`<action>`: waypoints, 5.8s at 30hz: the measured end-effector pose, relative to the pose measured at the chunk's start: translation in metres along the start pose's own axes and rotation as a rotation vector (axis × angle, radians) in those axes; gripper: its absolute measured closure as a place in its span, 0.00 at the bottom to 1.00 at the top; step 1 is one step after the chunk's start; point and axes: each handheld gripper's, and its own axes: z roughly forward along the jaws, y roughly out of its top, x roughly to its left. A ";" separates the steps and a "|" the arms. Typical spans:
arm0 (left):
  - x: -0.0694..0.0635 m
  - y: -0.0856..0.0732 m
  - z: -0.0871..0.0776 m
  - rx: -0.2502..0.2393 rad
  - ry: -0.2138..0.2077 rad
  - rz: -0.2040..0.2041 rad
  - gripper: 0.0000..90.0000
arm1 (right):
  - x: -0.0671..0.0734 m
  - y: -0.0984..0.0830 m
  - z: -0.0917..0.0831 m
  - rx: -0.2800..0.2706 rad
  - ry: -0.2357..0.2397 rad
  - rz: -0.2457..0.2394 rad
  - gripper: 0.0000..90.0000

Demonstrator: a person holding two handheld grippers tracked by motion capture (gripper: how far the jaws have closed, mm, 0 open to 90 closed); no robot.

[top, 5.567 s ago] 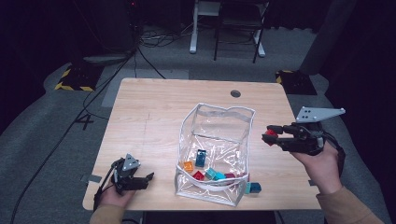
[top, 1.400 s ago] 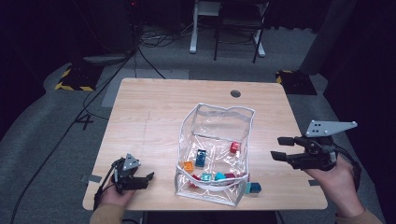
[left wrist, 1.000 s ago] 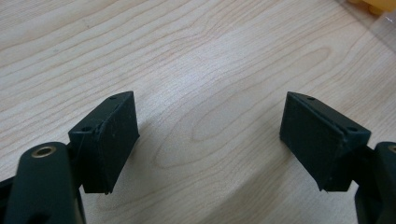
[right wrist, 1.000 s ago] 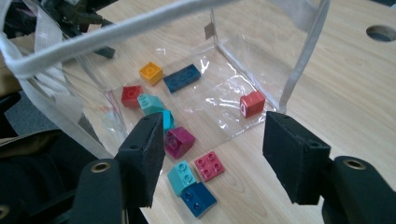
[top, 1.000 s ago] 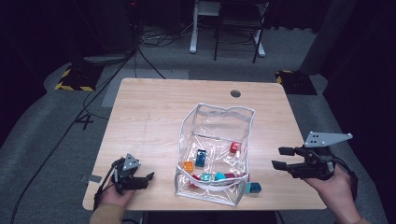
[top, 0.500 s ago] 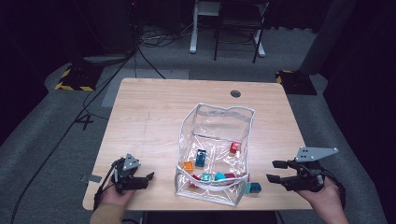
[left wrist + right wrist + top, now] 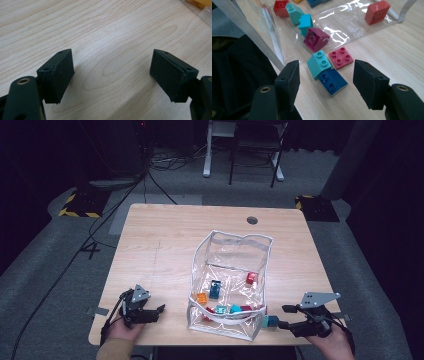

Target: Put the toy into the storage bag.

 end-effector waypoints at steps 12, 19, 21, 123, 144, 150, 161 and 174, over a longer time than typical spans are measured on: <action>0.000 0.000 0.000 0.000 0.000 -0.001 0.22 | -0.007 -0.017 0.035 0.091 -0.046 -0.020 0.45; 0.000 0.000 0.000 0.000 0.000 0.000 0.22 | -0.016 -0.021 0.048 0.119 -0.076 -0.010 0.48; 0.000 0.000 0.000 0.000 0.000 -0.001 0.22 | -0.020 -0.020 0.050 0.123 -0.091 -0.001 0.52; 0.000 -0.001 -0.001 0.002 0.000 -0.002 0.22 | -0.001 0.172 -0.061 -0.175 -0.070 -0.104 0.66; 0.000 0.001 0.001 0.003 0.001 0.006 0.21 | 0.004 0.209 -0.016 -0.120 -0.021 -0.114 0.66; 0.000 0.001 0.001 0.003 -0.001 0.004 0.21 | 0.005 0.212 0.003 -0.067 -0.016 -0.123 0.66; 0.000 0.001 0.001 0.003 0.000 0.004 0.21 | 0.010 0.213 0.028 -0.002 0.008 -0.138 0.66; 0.000 0.001 0.001 0.003 -0.001 0.004 0.21 | 0.015 0.211 0.042 0.038 0.051 -0.149 0.65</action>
